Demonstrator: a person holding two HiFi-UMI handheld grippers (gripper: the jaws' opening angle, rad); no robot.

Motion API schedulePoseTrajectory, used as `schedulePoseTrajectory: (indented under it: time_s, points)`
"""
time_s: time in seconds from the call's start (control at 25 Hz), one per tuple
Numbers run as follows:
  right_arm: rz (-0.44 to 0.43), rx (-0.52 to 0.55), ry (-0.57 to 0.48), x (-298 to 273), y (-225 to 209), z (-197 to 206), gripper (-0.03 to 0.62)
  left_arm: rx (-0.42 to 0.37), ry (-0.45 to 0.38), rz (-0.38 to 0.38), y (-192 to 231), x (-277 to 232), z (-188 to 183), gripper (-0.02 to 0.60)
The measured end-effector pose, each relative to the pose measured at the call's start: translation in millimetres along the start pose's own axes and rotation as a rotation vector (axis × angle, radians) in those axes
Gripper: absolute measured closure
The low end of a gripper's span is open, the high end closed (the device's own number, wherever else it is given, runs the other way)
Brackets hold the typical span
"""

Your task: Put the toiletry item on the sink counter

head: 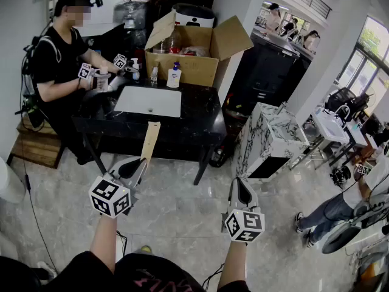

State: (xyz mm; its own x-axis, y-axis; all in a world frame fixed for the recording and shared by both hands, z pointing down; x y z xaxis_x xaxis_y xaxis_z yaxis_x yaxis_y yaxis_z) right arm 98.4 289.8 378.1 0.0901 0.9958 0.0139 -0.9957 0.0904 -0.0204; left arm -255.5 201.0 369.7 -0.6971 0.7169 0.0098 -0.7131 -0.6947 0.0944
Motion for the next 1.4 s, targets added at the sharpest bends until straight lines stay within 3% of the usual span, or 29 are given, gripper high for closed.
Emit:
schedulePoseTrajectory:
  time_s: [1.4]
  points:
    - [0.057,0.052,-0.033,-18,53,-9,0.592,0.019,-0.031,0.073,48,7,-5,0.572]
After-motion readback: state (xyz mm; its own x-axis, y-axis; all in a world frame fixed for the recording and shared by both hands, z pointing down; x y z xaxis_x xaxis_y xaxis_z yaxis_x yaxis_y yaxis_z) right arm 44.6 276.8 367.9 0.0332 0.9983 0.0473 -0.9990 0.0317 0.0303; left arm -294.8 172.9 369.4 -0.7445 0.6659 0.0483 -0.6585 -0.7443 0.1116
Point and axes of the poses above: the fingertips, and each gripper's own axes: x backward along the fingers, y to its left, z out of its underside, the point moved 9 cm from there along x, backward along the fingers, and after that the axes turned 4 degrees about -y, right-handed, at the moved point
